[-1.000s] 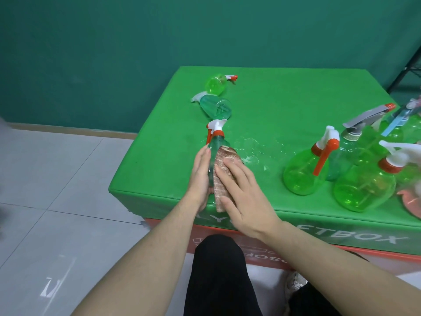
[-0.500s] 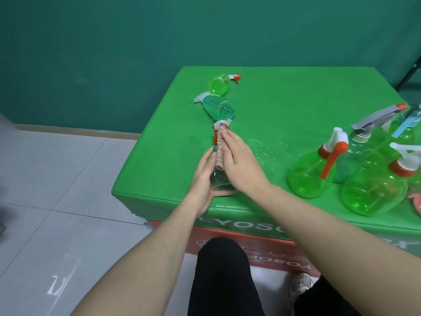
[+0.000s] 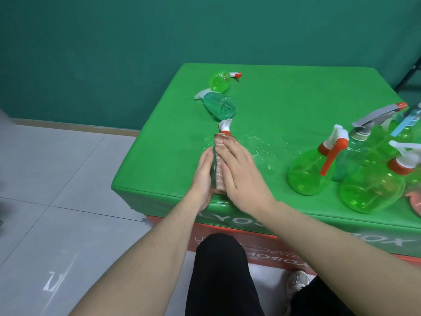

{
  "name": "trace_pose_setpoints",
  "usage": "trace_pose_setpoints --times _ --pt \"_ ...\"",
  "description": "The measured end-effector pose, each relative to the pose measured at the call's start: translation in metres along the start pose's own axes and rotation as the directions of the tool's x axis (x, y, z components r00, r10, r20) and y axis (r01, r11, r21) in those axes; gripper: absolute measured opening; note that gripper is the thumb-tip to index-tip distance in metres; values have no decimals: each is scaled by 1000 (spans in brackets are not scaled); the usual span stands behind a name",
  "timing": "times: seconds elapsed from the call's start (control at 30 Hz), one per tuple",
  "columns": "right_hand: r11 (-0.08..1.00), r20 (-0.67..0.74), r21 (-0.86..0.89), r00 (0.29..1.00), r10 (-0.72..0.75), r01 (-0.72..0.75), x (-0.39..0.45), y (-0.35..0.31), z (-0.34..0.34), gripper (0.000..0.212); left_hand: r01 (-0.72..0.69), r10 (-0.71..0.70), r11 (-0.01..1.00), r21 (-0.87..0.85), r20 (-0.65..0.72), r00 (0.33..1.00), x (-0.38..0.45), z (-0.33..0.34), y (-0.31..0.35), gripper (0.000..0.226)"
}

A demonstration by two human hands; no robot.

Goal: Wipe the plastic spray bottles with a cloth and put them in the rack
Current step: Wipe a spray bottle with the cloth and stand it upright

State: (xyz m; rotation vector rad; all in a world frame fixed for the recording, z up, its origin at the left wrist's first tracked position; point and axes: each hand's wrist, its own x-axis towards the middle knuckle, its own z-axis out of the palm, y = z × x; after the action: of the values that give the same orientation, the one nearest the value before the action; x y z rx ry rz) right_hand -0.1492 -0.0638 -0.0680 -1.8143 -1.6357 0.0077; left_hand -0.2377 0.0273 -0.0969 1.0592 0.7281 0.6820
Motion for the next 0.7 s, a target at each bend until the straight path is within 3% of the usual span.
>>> trace_pose_setpoints --times 0.13,0.3,0.47,0.7 --pt "998 10 -26 999 -54 54 -20 4 4 46 -12 13 1000 11 -38 999 0 3 0 43" --pt "999 7 14 999 -45 45 -36 8 5 43 -35 36 999 14 -18 999 -2 1 0 26" --pt "998 11 61 1000 -14 13 -21 1 1 44 -8 7 999 -44 -26 1000 -2 0 2 47" --pt "975 23 136 984 174 -176 24 -3 -5 48 30 -29 999 -27 45 999 -4 -1 6 51"
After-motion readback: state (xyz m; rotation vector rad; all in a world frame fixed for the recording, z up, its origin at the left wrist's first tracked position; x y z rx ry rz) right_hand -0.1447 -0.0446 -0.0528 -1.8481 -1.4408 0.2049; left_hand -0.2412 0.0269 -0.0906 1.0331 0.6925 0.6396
